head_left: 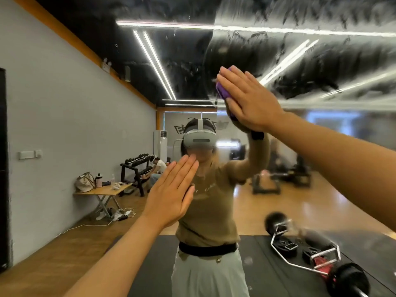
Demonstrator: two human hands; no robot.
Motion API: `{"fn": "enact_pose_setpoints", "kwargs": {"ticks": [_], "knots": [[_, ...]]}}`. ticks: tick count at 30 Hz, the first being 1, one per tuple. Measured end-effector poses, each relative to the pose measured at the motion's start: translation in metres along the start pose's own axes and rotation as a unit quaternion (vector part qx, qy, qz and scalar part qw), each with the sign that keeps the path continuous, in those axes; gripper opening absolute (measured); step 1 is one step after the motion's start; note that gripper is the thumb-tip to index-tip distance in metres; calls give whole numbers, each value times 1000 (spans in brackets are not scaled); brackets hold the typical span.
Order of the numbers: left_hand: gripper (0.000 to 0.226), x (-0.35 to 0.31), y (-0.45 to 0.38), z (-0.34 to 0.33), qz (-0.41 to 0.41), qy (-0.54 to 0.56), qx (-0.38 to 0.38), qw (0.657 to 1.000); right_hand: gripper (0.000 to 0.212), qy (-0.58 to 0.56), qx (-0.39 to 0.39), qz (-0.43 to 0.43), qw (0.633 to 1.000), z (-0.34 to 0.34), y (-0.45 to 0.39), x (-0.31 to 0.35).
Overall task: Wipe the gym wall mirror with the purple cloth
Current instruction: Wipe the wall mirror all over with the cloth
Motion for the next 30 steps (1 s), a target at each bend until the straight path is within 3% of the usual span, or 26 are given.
{"fn": "enact_pose_setpoints", "kwargs": {"ticks": [4,8,11,16,18,21,25,28,30], "knots": [[60,1,1,2,-1,9,-2,1000,56,-34,-36,-9,999,-30,38,36],[59,2,10,-2,12,17,-4,1000,57,-16,52,98,994,-74,130,83],[58,1,21,-2,8,15,9,1000,57,-7,150,189,970,-94,199,104],[62,-7,28,3,18,24,31,999,55,-17,221,249,943,-89,205,95],[63,-8,34,4,15,18,41,999,55,-26,194,222,955,-78,174,83],[63,-9,38,3,15,4,49,999,55,-19,106,114,988,-48,97,54],[63,-10,38,4,18,9,60,998,59,-14,35,-6,999,-12,6,29],[62,-9,38,5,20,9,62,998,59,-32,-24,-58,998,-16,-5,34],[61,-8,38,5,16,3,58,998,57,-40,-32,-38,998,-31,18,49]]}}
Point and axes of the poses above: each hand's wrist, its own y-axis away from the middle knuckle, its own z-axis out of the back of the hand, x = y × z, the point moved 1 cm from there along -y, towards the middle knuckle, and after that the axes turned 14 degrees about -y, right-handed, at the moved point
